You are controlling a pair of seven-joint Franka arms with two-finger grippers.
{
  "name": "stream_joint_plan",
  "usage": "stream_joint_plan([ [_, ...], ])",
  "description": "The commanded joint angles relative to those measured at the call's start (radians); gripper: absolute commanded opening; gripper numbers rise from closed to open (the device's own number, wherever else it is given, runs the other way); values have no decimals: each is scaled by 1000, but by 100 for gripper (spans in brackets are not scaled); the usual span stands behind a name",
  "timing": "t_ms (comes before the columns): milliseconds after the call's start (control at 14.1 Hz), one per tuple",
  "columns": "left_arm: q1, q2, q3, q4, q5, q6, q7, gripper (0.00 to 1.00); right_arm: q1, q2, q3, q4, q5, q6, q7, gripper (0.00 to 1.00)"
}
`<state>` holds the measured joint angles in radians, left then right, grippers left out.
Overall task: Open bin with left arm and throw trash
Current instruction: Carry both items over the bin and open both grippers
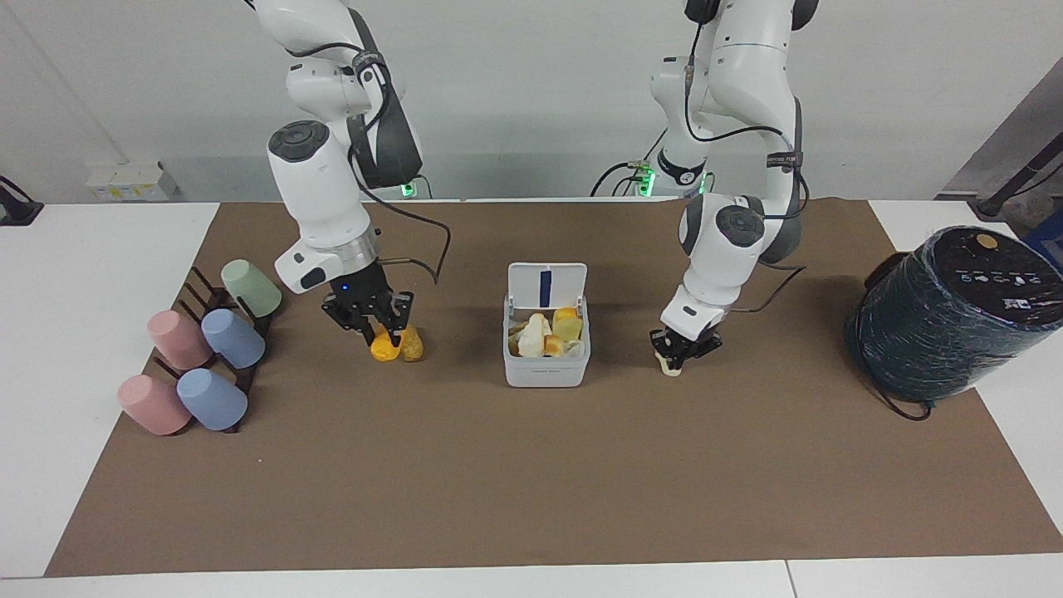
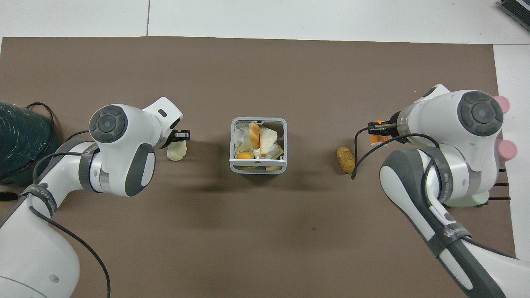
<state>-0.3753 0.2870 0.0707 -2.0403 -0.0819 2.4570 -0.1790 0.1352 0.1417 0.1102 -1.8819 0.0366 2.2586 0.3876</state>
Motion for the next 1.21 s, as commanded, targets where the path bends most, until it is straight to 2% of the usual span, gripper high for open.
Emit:
stream_joint_plan([
  [0,-2,-9,1,86,1,-111,-13,0,46,39,5,76,19,-4,134,0],
  [356,-11,-5,-14,256,-2,-265,-128,0,138,90,5,142,34,25,341,0],
  [569,-63,-5,-23,357,-10,-340,-247,0,222,113,3,155,29,30,453,0],
  [782,-141,-3,-23,382,-10,-329,-384,0,270,130,3,156,23,45,540,0],
  [925,-158,-3,-23,382,-10,-326,-419,0,282,131,3,152,22,47,553,0],
  [996,-160,-3,-23,382,-10,-326,-430,0,284,131,3,152,23,42,553,35],
  [1067,-165,-2,-23,382,-9,-325,-438,0,290,131,3,152,28,41,556,83],
  [1138,-165,-2,-23,382,-9,-323,-438,0,291,131,3,153,28,36,562,86],
])
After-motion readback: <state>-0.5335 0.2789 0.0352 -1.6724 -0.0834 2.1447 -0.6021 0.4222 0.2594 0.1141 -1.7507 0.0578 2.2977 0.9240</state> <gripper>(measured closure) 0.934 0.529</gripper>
